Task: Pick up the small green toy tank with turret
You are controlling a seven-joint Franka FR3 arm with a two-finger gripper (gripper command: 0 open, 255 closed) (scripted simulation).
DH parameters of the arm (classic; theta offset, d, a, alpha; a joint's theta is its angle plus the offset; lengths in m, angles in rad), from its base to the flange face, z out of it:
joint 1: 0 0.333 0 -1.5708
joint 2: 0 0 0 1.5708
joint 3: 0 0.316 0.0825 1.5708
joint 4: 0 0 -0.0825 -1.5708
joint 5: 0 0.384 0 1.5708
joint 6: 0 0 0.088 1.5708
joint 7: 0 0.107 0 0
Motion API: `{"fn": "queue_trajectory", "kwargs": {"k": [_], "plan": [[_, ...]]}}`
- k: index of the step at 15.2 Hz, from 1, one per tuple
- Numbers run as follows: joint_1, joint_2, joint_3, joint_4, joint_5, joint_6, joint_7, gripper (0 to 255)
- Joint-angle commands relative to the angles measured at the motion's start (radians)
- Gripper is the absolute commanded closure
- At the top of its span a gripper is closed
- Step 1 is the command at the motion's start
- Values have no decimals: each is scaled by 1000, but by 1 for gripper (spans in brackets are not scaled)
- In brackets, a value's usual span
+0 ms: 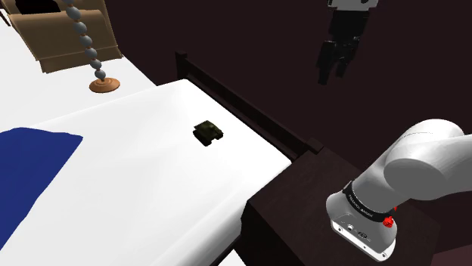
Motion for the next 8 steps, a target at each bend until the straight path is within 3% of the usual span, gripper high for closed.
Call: {"fn": "queue_trajectory", "kwargs": {"k": [1, 8], "plan": [[0, 0, 0, 0, 0, 0, 0, 0], [20, 198, 48, -29, 30, 238, 47, 0]]}}
